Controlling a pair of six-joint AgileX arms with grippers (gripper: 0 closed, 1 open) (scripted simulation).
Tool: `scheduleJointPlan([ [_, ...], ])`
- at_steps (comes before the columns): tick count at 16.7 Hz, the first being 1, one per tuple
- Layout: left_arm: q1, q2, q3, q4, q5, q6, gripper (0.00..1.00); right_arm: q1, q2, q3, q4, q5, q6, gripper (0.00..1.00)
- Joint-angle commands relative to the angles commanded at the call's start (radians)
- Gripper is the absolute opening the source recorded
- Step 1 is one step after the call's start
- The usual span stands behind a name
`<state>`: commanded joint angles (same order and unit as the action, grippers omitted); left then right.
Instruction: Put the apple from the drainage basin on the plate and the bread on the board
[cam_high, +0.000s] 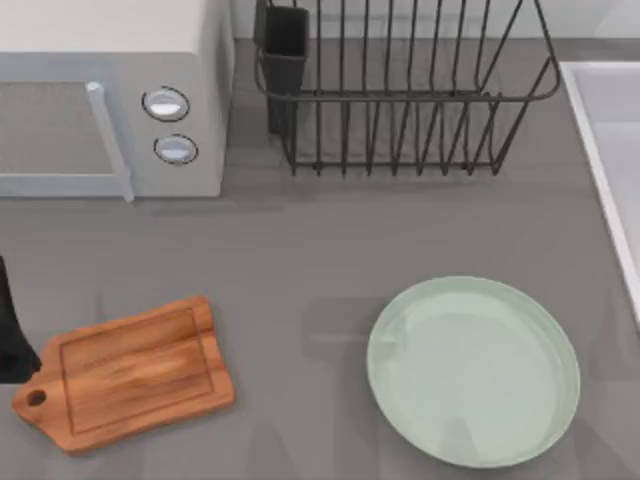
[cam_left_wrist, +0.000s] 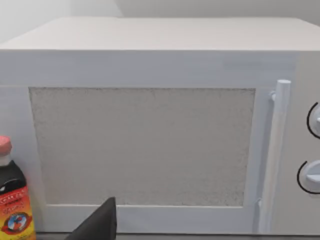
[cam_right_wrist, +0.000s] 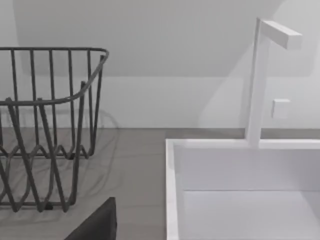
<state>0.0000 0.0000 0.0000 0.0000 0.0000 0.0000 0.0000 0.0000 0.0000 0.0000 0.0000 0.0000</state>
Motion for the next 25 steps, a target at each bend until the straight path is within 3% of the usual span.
scheduleJointPlan([
  [4,0.000,0.000,0.000,0.000,0.000,0.000,1.00,-0.013,0.062,0.059,-0.039,0.000,-0.012,1.00],
  [8,0.000,0.000,0.000,0.000,0.000,0.000,1.00,-0.056,0.292,0.256,-0.170,0.000,-0.053,1.00],
  [25,0.000,0.000,0.000,0.000,0.000,0.000,1.00,-0.317,1.942,1.473,-0.971,0.002,-0.300,1.00],
])
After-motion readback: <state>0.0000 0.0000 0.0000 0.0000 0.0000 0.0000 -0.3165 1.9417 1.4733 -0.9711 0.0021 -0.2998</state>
